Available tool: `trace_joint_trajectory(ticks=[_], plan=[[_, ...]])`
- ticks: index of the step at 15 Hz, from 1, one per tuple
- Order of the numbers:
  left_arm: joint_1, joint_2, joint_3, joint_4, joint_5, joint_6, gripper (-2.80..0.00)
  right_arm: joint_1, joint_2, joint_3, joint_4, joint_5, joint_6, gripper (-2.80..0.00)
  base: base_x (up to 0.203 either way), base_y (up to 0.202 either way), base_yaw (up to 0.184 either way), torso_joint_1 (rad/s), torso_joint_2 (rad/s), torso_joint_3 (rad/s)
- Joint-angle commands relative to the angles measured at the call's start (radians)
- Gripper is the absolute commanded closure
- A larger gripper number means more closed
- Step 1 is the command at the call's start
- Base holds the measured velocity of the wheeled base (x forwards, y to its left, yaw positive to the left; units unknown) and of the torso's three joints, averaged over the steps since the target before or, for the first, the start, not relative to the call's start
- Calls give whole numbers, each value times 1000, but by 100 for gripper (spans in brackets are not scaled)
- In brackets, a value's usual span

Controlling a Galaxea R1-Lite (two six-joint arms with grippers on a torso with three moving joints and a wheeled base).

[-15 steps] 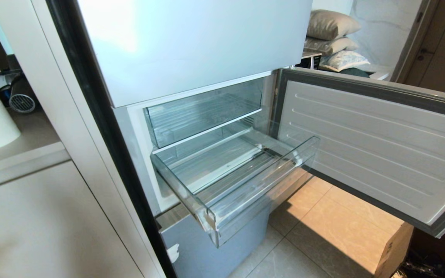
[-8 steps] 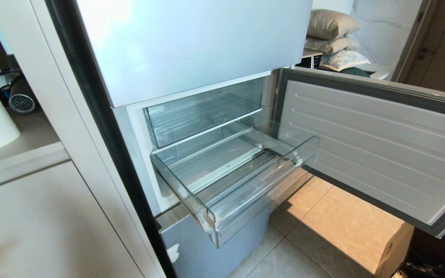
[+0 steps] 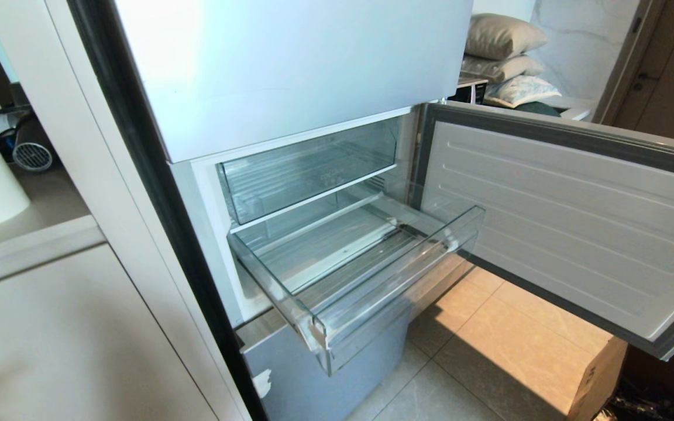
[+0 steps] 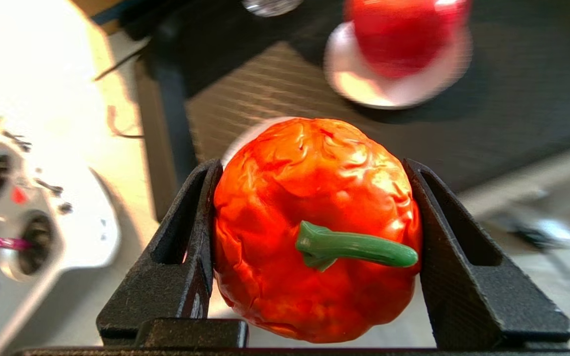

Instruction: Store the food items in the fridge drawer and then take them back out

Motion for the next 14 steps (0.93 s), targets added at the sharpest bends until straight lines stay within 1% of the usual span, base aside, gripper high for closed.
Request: trace_joint_trajectory(ticks=[1, 3, 5, 7, 10, 14], plan=[[0, 2, 0, 0, 0, 0, 0, 0, 106, -65, -1, 32, 13, 0, 0, 0, 0, 0, 0, 0], [0, 2, 0, 0, 0, 0, 0, 8, 179, -139, 2, 45, 20, 0, 0, 0, 0, 0, 0, 0], [0, 2, 0, 0, 0, 0, 0, 33, 246, -220, 11, 46, 33, 0, 0, 0, 0, 0, 0, 0], [0, 2, 0, 0, 0, 0, 0, 71, 292, -268, 59, 46, 37, 0, 0, 0, 0, 0, 0, 0], [0, 2, 0, 0, 0, 0, 0, 93, 312, -276, 69, 46, 39, 0, 0, 0, 0, 0, 0, 0], [0, 2, 0, 0, 0, 0, 0, 86, 323, -300, 69, 32, 38, 0, 0, 0, 0, 0, 0, 0]])
